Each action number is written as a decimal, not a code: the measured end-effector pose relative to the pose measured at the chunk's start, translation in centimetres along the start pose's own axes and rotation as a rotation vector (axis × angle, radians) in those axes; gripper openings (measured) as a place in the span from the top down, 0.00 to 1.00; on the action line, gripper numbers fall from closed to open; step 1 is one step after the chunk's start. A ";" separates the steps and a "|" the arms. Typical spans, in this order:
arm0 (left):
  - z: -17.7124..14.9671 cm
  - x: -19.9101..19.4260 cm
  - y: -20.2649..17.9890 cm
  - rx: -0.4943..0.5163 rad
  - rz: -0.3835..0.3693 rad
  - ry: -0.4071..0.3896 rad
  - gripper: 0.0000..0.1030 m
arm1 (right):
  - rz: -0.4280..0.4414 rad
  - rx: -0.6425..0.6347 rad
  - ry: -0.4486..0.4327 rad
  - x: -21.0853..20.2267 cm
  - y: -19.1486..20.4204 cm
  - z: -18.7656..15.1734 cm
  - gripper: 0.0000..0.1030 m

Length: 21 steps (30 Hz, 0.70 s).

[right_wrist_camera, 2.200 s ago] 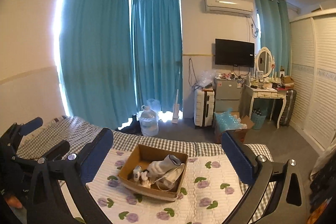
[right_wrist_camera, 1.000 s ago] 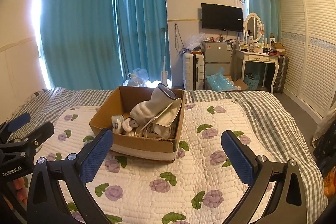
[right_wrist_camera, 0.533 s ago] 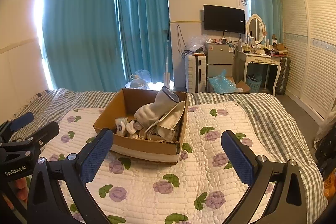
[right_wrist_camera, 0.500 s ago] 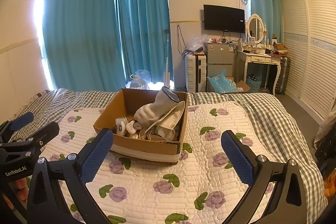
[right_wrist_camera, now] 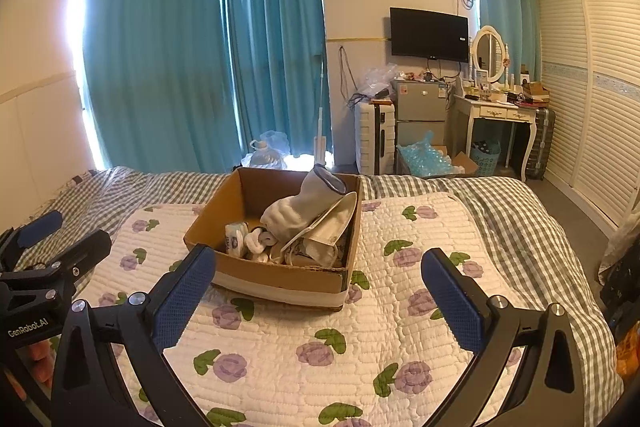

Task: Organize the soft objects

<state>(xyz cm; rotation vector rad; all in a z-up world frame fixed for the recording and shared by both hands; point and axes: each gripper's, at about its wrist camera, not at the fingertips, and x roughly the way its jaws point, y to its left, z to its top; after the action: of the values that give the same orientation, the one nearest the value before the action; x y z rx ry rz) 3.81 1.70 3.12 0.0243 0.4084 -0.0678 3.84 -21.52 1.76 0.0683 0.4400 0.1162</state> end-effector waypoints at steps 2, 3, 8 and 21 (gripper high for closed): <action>0.0 0.0 0.1 -0.002 0.003 0.000 0.00 | 0.001 -0.004 0.001 -0.1 0.2 0.0 0.00; 0.0 -0.1 0.1 -0.002 0.002 -0.001 0.00 | 0.002 -0.005 0.002 -0.1 0.3 0.1 0.00; 0.1 -0.1 0.2 0.001 0.003 -0.001 0.00 | 0.002 -0.008 0.002 -0.3 0.4 0.2 0.00; 0.2 -0.4 0.3 0.009 0.003 -0.006 0.00 | 0.002 -0.007 0.003 -0.3 0.6 0.3 0.00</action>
<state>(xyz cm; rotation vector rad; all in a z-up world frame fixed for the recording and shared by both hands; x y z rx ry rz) 3.54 2.00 3.51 0.0335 0.4018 -0.0668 3.62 -21.03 2.17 0.0613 0.4427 0.1199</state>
